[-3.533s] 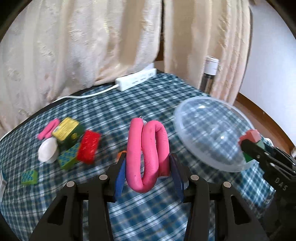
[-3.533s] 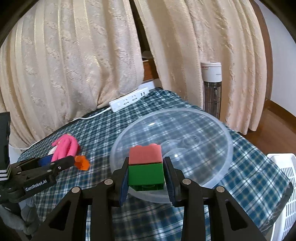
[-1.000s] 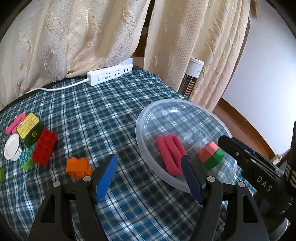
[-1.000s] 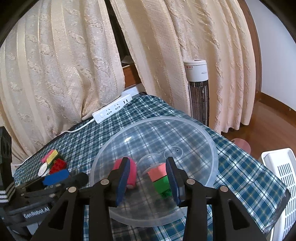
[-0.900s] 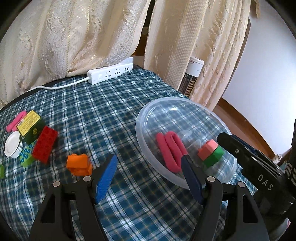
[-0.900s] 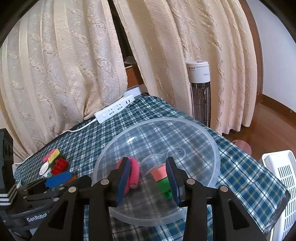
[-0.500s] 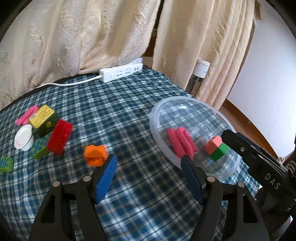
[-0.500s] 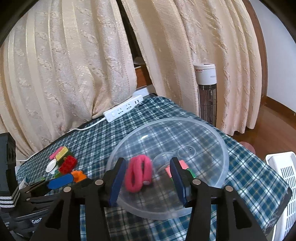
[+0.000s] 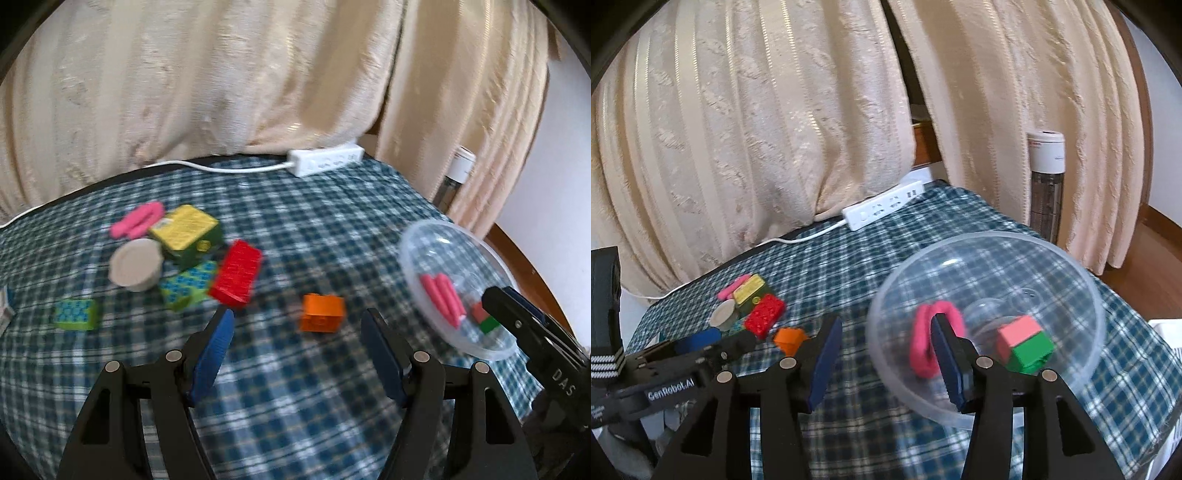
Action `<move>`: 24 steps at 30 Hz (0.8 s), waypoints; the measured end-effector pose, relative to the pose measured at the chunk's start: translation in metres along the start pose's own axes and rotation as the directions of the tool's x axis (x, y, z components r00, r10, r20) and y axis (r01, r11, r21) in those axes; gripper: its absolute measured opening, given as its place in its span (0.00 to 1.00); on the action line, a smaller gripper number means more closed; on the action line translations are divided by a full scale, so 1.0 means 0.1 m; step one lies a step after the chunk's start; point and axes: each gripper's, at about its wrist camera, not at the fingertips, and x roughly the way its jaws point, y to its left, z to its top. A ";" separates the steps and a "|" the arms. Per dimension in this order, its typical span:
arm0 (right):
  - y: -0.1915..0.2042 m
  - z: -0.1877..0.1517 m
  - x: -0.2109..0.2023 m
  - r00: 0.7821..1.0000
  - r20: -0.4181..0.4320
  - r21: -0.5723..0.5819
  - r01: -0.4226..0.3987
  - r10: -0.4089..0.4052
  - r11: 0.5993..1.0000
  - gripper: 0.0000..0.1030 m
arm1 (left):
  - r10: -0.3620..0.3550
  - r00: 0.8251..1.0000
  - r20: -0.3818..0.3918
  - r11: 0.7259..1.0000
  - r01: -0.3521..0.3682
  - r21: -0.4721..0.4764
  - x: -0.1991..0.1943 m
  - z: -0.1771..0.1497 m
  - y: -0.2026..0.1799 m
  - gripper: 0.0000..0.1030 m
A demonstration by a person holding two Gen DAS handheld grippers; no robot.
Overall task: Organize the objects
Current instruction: 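Move both open grippers away from the bowl toward the remaining blocks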
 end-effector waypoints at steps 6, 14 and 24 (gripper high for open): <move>0.22 0.01 0.07 1.000 -0.017 -0.033 -0.026 0.025 0.999 0.52 | 0.052 0.998 0.020 0.999 -0.052 -0.013 -0.09 -0.01 0.23 0.70; 0.45 0.02 0.16 0.998 -0.039 -0.059 -0.053 0.050 0.997 0.52 | 0.082 0.997 0.017 0.996 -0.081 -0.031 -0.14 -0.04 0.46 0.70; 0.75 -0.03 0.30 0.994 -0.074 -0.102 -0.091 0.084 0.991 0.52 | 0.133 0.991 0.008 0.988 -0.132 -0.079 -0.19 -0.09 0.81 0.70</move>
